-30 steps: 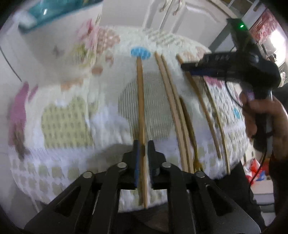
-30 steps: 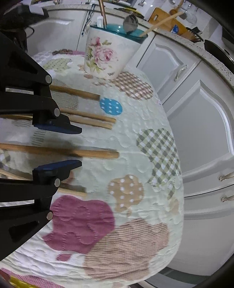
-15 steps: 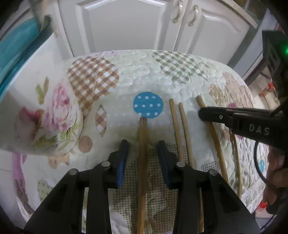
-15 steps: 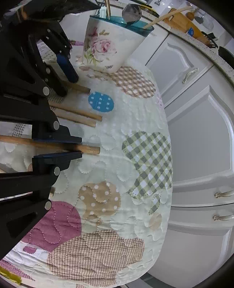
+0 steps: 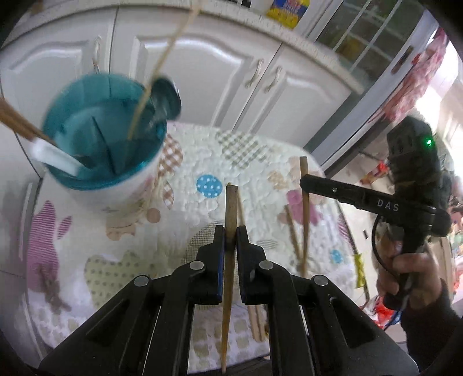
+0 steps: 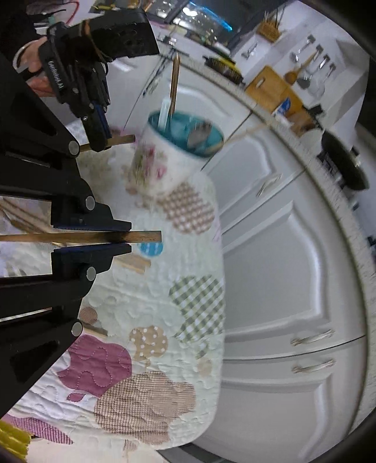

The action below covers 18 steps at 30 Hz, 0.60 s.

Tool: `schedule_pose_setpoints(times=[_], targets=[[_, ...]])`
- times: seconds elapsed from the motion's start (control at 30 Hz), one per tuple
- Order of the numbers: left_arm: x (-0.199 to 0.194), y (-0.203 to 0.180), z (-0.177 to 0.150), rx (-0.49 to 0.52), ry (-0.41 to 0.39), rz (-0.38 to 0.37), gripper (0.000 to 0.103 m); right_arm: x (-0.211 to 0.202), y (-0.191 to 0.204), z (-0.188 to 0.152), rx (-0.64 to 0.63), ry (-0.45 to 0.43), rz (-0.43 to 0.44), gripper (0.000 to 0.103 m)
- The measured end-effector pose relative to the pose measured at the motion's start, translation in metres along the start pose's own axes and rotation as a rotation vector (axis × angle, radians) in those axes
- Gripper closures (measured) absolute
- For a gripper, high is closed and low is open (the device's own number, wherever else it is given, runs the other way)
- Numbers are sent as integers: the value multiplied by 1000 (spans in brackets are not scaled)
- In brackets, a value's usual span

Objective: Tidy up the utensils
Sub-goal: 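Lift and carry the chopstick over the holder with the left gripper while the right carries its chopstick there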

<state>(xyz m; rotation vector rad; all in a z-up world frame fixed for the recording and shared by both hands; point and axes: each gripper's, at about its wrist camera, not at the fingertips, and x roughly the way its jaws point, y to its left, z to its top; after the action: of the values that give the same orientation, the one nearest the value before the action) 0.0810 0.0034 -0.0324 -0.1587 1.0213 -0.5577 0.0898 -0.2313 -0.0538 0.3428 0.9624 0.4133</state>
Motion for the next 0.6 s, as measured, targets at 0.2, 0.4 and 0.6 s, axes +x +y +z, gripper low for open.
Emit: schedule_pose_setpoints(times=[0.2,0.4,0.6], targets=[[-61,1,-5,-1,-83,-38,97,-34,27,-5,-62,-45,23,96],[-122,3,1,0,-167,-54,97,-59,49,-3,-104,-77,63,96],[-169,7,22,8,-264,-28,97,-81,71,17,-134,-136,107,96]])
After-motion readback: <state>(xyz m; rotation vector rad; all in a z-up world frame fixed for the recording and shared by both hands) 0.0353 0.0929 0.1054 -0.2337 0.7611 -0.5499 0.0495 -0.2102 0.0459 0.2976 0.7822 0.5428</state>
